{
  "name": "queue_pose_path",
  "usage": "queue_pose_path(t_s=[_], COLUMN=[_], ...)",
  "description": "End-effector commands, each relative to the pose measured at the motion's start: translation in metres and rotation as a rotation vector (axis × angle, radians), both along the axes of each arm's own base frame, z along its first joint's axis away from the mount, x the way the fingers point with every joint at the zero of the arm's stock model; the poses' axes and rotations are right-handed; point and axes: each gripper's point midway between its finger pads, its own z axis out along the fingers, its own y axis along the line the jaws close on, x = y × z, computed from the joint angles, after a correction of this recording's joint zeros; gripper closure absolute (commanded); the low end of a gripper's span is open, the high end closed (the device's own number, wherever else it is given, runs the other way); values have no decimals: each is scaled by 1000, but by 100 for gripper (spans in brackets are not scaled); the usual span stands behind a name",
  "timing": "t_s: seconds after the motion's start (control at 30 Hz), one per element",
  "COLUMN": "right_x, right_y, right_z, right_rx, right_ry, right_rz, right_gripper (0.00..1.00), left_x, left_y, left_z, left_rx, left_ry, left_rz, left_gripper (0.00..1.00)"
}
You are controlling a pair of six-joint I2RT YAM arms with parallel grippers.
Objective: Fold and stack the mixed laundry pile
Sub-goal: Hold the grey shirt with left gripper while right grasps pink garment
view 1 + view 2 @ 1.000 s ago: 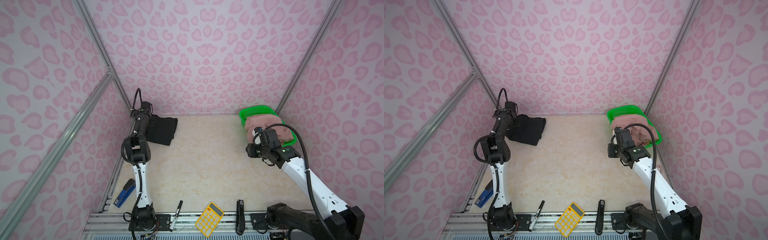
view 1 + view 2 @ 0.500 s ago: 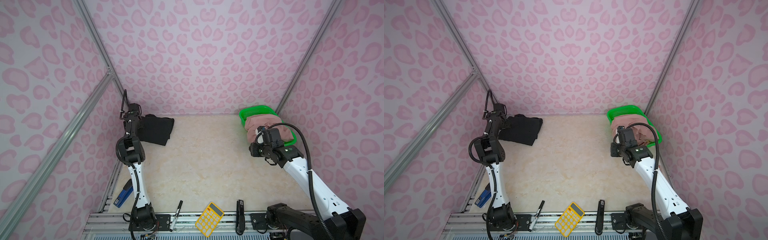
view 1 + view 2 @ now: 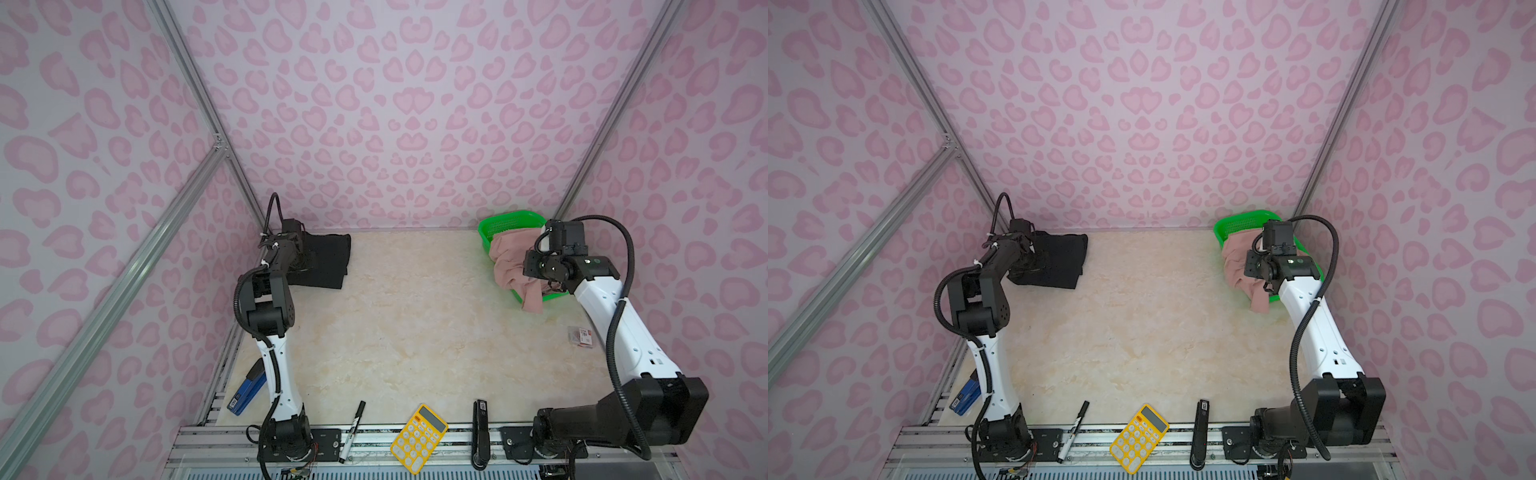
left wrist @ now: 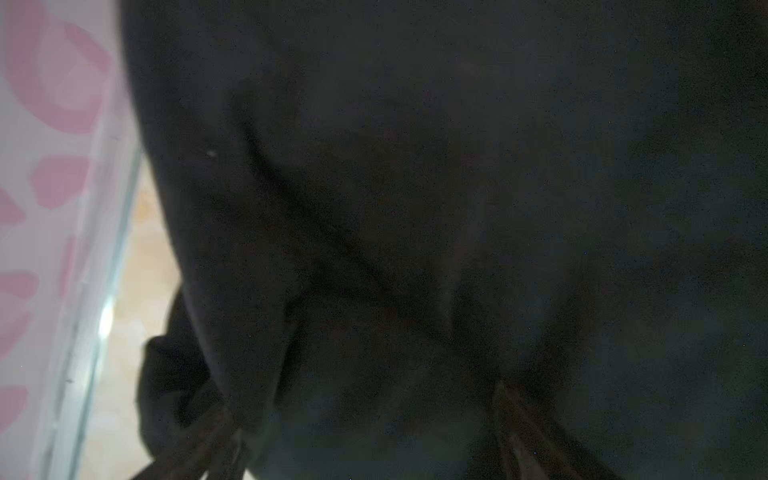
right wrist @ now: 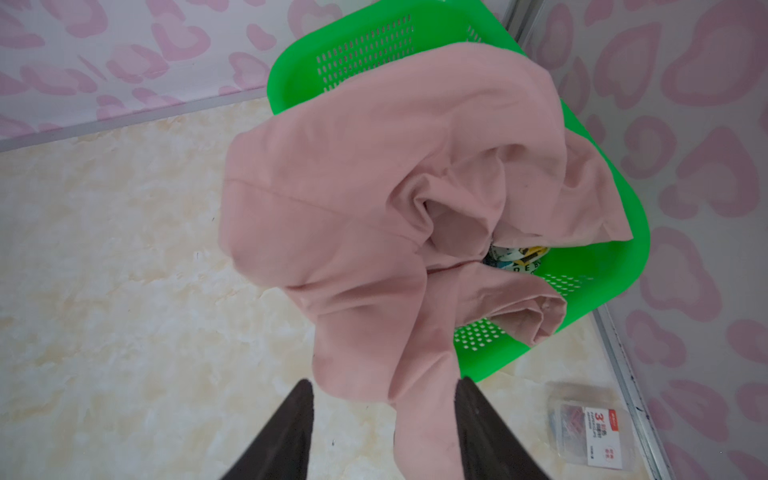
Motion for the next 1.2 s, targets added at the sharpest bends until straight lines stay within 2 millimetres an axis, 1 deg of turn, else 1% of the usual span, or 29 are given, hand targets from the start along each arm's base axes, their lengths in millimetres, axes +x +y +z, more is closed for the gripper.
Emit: queue_pose_path(t_s=[0.0,0.07,0.1,0.13,0.17,0.2,0.23,0.27,0.37,0.43,0.5,0.6,0.63,0.67,0.7,0.73,0.8,0.83,0.87,0.9,0.93,0.97,1.03,1.1,1.17], right_x=[18,31,36,41,50,55,60,63,68,67,63,57,56,54,52,50,48,47,47,46,46,40,39,38,38], right_y=[-1,3,7,12,17,19,21,21,21,23,25,24,23,24,23,24,24,24,24,24,24,23,22,21,22], right_z=[-7,-11,-13,-21,-14,-16,-19,-21,-26,-27,-29,-30,-30,-30,-31,-31,-31,-29,-27,-24,-22,-34,-32,-30,-26], right_rx=[37,67,81,99,114,124,130,131,142,148,134,122,119,118,117,117,117,118,117,115,110,109,101,96,98], right_ry=[9,14,16,29,8,6,12,18,37,41,47,51,50,51,52,54,54,50,44,38,33,61,58,55,44], right_rz=[26,55,80,111,135,144,150,148,136,137,141,137,135,136,136,138,138,140,142,143,143,140,140,138,142], right_gripper=[42,38,37,35,34,34,34,34,34,34,34,34,34,34,34,34,35,35,35,35,35,35,35,35,35], left_x=[-35,-56,-66,-76,-85,-91,-101,-106,-116,-117,-112,-94,-85,-75,-65,-54,-38,-31,-27,-25,-26,-27,-31,-30,-28], left_y=[-38,-63,-72,-79,-83,-83,-80,-73,-51,-45,-50,-61,-65,-66,-65,-63,-55,-47,-39,-30,-20,-12,3,7,8], left_z=[204,200,201,198,197,201,188,185,174,165,156,139,134,124,121,113,93,82,72,61,51,43,27,16,7], left_rx=[-53,-96,-102,-102,-100,-99,-92,-63,32,42,-4,-73,-102,-129,-149,-174,-205,-204,-198,-188,-175,-165,-156,-177,-184], left_ry=[-457,-479,-493,-492,-494,-504,-478,-466,-384,-335,-322,-325,-333,-324,-324,-312,-270,-242,-217,-186,-152,-127,-86,-76,-66], left_rz=[-67,-106,-125,-138,-142,-139,-125,-101,-51,-37,-62,-95,-100,-96,-90,-76,-39,-9,19,50,88,117,170,180,172], left_gripper=[11,11,11,10,10,11,10,10,10,11,14,19,23,26,31,36,41,42,43,46,48,49,49,50,50])
